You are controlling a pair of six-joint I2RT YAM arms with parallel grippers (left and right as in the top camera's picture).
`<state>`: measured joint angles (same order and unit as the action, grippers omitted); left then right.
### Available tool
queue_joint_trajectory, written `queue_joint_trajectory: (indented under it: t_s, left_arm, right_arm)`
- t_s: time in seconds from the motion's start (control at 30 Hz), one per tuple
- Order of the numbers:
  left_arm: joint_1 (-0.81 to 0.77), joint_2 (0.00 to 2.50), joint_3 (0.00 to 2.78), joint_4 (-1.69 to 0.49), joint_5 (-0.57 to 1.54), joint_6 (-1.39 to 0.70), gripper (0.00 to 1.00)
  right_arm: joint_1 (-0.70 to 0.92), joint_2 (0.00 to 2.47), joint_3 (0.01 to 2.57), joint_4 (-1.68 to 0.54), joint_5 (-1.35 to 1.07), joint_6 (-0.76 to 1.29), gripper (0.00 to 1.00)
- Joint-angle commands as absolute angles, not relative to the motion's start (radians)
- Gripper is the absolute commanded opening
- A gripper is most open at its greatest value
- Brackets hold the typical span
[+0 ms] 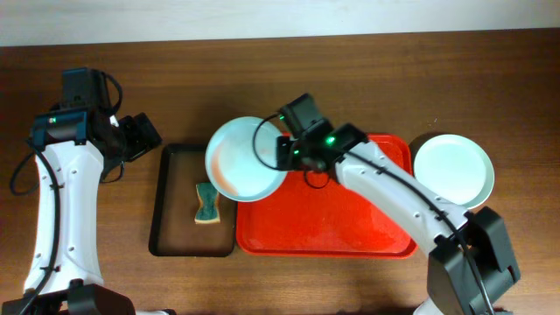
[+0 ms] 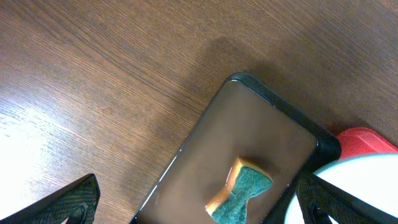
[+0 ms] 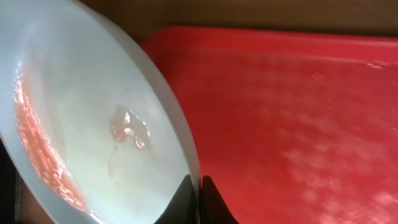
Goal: Clean dirty plates on tray and stack at the side
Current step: 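Lift the light blue plate off the red tray with the right gripper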
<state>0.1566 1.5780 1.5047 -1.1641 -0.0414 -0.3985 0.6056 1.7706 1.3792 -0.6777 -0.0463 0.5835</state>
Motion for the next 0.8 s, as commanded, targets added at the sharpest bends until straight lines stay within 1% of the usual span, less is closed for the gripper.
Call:
queue_joint_trajectory:
  t_s: [0.0,0.17,0.27,0.4,0.47,0.77]
  left_arm:
    - [0.160,1.555,1.513,-1.165,-0.049,-0.411,0.99]
    - [0.160,1.555,1.513,-1.165,-0.049,-0.411,0.99]
    - [0.160,1.555,1.513,-1.165,-0.049,-0.411,0.99]
    - [0.160,1.554,1.513,-1.165,-0.049,-0.411,0.99]
    - [0.160,1.555,1.513,-1.165,-0.049,-0.411,0.99]
    - [0.160,1.554,1.513,-1.165,-0.049,-0.411,0.99]
  right_arm:
    - [0.726,1.772,1.400,-0.591,0.121,0.611,0.04]
    - [0.898,1.772,1.400,-0.559,0.298,0.610,0.04]
    - [0.928,1.772,1.400,-0.559,0.301,0.607,0.04]
    - [0.956,1.772,1.400,-0.542,0.337,0.528,0.04]
    - [0.986,1.772,1.401,-0.523,0.390,0.463,0.04]
    - [1.221,1.772,1.402,-0.382,0.844,0.097,0.04]
